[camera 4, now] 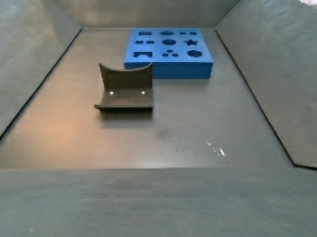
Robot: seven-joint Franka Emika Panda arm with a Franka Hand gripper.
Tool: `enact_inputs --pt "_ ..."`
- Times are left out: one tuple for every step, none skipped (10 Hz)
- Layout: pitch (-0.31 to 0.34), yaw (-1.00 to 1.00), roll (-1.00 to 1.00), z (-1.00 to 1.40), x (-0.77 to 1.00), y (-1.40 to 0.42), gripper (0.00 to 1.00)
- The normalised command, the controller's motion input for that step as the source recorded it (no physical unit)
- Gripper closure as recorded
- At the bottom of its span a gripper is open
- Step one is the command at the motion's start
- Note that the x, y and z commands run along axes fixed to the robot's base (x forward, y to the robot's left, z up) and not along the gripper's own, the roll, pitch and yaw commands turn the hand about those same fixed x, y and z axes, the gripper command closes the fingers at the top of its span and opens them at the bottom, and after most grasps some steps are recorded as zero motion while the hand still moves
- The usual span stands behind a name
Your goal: Insert the 3 prong object.
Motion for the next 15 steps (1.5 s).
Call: enact_inputs --pt "-0.067 0.91 0.05 -0.86 0.00 0.18 1.00" --pt "-0.100 0.91 0.07 -0.89 -0.05 0.16 1.00" --pt "-0.084 0.85 0.09 -0.85 0.00 0.25 1.00" --pt "-0.044 0.71 0.13 -0.72 0.01 0.31 1.00" --pt "0.000 0.44 0.17 -0.61 0.09 0.49 1.00" --pt "0.000 0.31 0.20 -0.59 0.03 0.60 1.00" --pt "-0.023 0.26 0.22 -0.57 0.00 0.50 1.00" --pt "-0.130 0.10 0.03 -0.77 0.00 0.25 1.00" --pt "-0.091 0.10 0.04 -0.75 0.00 0.19 1.00" --pt "-0.074 0.11 0.06 -0.69 0.01 0.15 1.00" --pt "-0.076 0.13 0.06 -0.62 0.00 0.12 1.00" --pt "-0.026 0.13 0.09 -0.49 0.04 0.12 1.00" --pt "0.000 0.10 0.16 -0.33 0.09 0.11 1.00" --pt "0.000 0.00 0.00 0.00 0.00 0.02 1.00" --pt "0.000 0.20 0.24 -0.31 0.17 0.19 1.00"
